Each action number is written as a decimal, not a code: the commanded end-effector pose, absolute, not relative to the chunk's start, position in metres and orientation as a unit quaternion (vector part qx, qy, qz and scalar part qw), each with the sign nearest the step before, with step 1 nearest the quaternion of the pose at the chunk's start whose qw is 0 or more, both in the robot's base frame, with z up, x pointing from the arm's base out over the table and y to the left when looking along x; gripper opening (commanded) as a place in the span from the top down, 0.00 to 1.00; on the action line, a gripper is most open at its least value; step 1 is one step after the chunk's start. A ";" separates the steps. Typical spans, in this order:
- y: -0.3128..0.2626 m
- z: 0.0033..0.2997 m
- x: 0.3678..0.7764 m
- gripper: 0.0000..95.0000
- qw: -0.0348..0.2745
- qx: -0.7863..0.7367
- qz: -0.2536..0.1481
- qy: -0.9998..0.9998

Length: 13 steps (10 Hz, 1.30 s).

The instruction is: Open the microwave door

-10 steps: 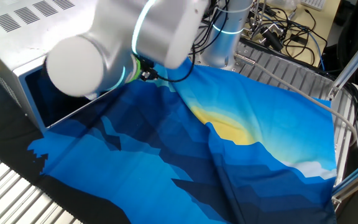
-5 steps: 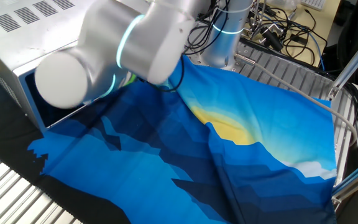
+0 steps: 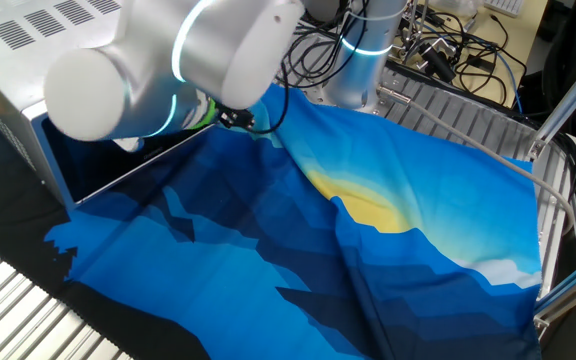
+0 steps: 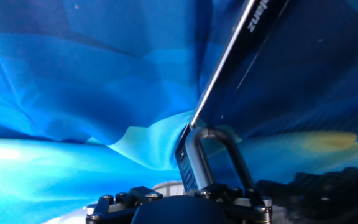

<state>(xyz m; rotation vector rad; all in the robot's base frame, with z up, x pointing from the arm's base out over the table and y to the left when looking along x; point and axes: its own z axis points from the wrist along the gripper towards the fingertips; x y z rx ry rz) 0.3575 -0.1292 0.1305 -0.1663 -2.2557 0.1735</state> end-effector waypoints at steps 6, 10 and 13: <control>-0.118 0.132 0.352 0.20 0.432 -0.085 0.070 -0.895; -0.116 0.139 0.369 0.20 0.445 -0.067 0.084 -0.889; -0.116 0.139 0.370 0.20 0.454 -0.042 0.108 -0.884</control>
